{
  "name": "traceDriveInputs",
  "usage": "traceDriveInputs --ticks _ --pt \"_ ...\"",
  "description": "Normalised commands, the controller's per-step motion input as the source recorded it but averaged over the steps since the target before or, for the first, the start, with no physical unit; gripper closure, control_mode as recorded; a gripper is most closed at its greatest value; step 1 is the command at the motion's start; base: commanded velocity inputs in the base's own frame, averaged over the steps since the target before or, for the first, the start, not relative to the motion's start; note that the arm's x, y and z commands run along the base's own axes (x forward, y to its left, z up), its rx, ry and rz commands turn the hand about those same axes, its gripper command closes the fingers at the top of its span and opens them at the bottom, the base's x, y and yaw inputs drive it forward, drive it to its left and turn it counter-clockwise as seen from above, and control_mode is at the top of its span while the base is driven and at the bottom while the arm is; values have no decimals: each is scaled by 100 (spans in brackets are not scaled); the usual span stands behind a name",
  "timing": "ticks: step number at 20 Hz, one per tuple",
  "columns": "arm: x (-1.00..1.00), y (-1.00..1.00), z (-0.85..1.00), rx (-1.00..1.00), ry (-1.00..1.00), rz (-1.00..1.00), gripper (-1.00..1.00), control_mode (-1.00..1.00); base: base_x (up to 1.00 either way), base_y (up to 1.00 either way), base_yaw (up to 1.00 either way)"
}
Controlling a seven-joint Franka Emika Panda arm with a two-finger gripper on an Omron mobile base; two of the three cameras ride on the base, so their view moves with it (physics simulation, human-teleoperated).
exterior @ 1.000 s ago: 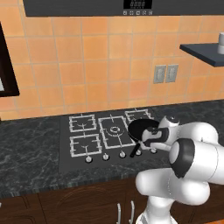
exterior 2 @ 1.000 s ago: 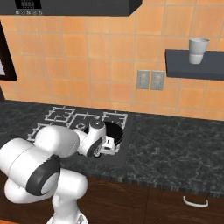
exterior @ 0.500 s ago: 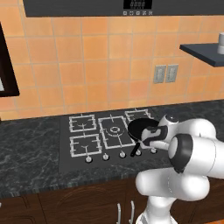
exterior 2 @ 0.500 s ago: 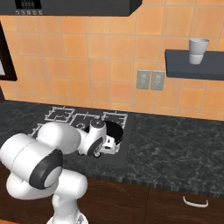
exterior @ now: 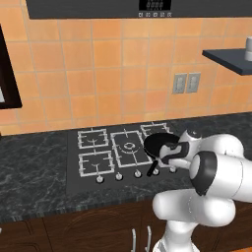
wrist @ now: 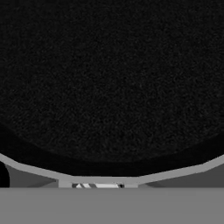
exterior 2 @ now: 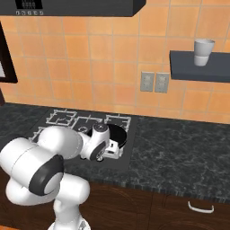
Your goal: Turn off the front right burner of the stove.
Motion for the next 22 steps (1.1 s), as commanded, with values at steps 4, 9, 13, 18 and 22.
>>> traceDriveInputs --ticks 4,9,13,18,22 --pt "-27 16 -26 0 0 0 100 -100 0 0 0" --pt "-8 3 -15 2 0 0 100 -100 0 0 0" --pt "-4 0 -7 7 0 -1 100 -100 0 0 0" --pt "0 0 -8 8 0 -7 100 -100 0 0 0" --pt "0 8 -11 5 0 -16 100 -100 0 0 0"
